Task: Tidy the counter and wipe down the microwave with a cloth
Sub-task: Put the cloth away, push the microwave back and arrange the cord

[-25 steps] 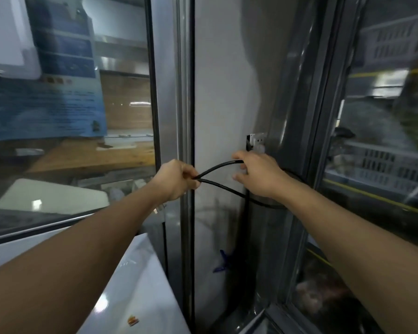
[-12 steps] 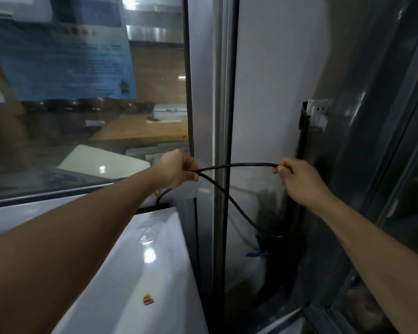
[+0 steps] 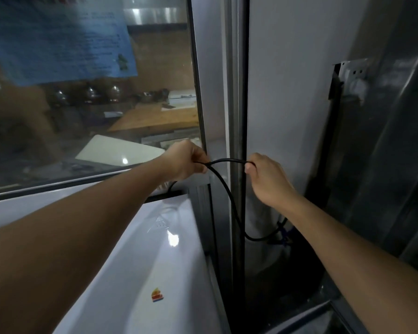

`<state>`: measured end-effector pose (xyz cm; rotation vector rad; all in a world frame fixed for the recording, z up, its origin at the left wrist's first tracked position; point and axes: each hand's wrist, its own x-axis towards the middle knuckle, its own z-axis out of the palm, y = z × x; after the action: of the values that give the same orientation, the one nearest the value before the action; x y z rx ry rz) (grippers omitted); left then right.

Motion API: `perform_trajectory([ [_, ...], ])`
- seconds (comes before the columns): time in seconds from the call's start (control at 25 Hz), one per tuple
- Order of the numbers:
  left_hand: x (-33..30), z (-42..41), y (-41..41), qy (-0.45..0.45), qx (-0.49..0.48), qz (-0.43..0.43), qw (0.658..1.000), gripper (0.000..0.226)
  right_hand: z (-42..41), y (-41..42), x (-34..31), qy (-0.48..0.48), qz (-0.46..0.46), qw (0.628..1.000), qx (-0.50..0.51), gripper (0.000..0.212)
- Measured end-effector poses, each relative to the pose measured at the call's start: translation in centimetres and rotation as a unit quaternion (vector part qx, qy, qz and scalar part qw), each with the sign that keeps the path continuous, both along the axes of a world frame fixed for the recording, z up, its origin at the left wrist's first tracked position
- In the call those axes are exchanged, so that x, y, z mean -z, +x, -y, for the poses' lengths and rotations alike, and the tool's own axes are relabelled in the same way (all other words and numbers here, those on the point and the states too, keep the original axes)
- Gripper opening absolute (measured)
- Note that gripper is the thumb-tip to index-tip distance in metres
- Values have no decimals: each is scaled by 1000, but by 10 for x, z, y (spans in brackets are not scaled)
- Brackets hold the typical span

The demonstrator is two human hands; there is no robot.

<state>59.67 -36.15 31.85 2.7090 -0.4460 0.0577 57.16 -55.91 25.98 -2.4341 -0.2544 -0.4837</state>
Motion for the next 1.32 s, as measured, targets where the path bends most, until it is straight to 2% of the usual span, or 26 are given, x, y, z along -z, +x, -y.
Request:
perform_trajectory([
  [0.12,13,-7,2,-22,-24,-19,999,18,7,5,14,1,-18,1000,-2,18],
  [0.16,15,-7,4,-36,-31,-15,999,18,4,5,19,-25,-21,999,1,16],
  [0.2,17,-6,5,-44,-35,-11,998,17,-1,5,25,-75,-11,997,15,23],
  [0.28,17,-6,6,-44,-38,-5,998,15,-15,7,34,-199,48,977,52,50],
  [0.36,17,-8,8,-37,-38,-2,999,13,-29,10,37,-236,85,964,87,63],
  [0.48,20,-9,7,-18,-30,7,999,11,-47,16,42,-165,21,981,97,66],
  [0.72,28,-14,1,-6,-3,36,999,13,-51,28,55,-41,-55,997,34,33],
  [0.84,29,-22,-2,-9,-23,50,998,16,-43,31,58,-5,-88,996,19,27],
  [1.08,35,-48,-15,81,-49,86,992,18,-49,35,65,-2,-75,996,48,25],
  [1.2,39,-55,-22,161,-71,112,978,17,-58,40,69,46,-92,992,66,39],
  [1.32,38,-59,-28,185,-92,110,972,19,-66,42,69,105,-89,988,76,42],
])
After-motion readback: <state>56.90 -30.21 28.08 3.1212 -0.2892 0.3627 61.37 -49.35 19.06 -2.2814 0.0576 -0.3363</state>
